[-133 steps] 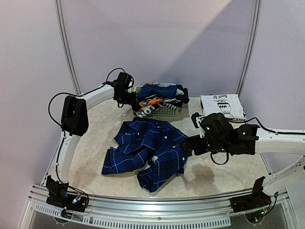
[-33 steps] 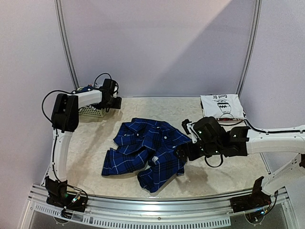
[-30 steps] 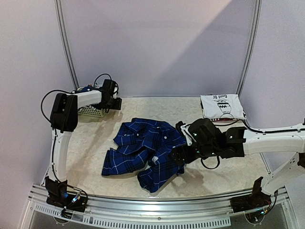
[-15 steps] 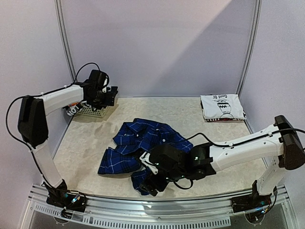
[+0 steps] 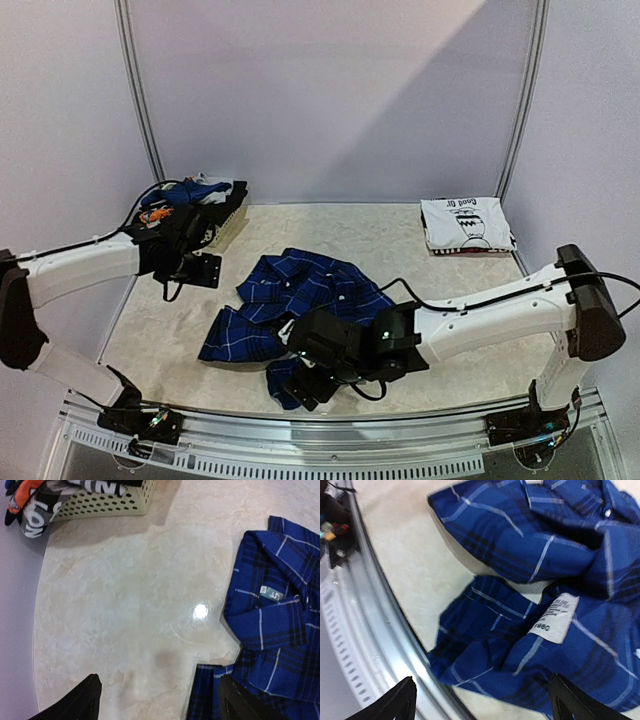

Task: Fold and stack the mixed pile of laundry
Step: Pick up the crumpled shirt from the center of the board, then adjust the crumpled shirt at the center of the board, then flatten out the crumpled shirt at the center of the board.

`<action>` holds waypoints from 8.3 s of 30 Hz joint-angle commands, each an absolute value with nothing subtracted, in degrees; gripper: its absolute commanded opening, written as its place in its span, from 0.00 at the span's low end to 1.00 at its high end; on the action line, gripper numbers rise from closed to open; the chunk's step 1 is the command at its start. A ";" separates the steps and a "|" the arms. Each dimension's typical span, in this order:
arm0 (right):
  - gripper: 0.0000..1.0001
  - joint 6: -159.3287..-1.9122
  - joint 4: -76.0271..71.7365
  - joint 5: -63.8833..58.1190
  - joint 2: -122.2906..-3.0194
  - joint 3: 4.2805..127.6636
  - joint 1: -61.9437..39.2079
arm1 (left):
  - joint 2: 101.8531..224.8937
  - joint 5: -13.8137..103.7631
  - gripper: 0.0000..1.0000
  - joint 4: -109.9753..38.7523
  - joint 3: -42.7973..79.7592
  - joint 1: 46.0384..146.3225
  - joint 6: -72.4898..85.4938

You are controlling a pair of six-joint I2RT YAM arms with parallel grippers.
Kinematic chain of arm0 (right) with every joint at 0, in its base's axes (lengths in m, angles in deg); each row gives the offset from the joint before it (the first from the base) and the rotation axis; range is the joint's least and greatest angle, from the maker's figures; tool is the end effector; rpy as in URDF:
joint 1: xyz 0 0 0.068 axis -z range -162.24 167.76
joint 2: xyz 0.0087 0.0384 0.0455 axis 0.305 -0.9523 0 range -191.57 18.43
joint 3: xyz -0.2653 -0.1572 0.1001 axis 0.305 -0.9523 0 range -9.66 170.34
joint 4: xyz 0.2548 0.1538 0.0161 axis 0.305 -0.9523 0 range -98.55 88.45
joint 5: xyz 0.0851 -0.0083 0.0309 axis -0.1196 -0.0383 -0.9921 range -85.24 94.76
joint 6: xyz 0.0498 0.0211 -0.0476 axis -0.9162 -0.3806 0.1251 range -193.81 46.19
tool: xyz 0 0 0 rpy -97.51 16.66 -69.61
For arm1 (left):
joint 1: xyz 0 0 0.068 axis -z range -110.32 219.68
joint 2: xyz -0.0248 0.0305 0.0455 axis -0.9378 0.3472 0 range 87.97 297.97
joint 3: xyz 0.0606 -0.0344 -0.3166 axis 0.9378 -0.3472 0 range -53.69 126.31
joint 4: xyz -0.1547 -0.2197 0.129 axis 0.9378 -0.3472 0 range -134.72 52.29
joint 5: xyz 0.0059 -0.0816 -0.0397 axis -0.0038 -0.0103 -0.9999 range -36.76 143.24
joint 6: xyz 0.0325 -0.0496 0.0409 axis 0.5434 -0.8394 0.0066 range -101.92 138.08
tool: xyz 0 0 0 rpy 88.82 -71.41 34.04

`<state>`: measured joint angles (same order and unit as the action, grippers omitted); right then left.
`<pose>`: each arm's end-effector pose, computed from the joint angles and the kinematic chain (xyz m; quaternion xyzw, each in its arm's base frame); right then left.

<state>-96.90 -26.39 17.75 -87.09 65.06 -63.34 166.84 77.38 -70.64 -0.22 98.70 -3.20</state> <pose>0.0835 0.4462 0.2161 -0.4310 0.8464 0.1653 0.2655 0.2814 -0.1282 0.2475 0.0065 0.9425 0.0687 0.3271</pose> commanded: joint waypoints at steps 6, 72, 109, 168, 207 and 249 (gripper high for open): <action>0.93 -96.25 -32.49 17.31 -82.34 74.00 -68.46 | 148.39 74.73 0.82 -74.36 -15.80 101.33 -16.95; 0.00 -104.10 -51.22 55.37 -40.89 57.76 -57.54 | 142.24 86.42 0.00 -83.94 20.71 109.28 -9.87; 0.35 -115.34 -17.83 18.13 -42.97 19.95 -31.53 | 168.91 72.99 0.00 -66.13 7.06 109.42 -7.94; 0.00 -94.26 -37.93 -0.83 -44.13 64.41 -19.21 | 150.86 89.21 0.00 -81.67 35.62 108.00 3.42; 0.00 -105.67 -29.77 13.87 -62.72 60.31 -8.15 | 191.37 67.30 0.00 -69.83 60.71 100.42 35.40; 0.85 -100.22 -31.40 6.16 -95.56 86.40 2.74 | 229.23 93.77 1.00 -44.89 76.11 101.56 45.69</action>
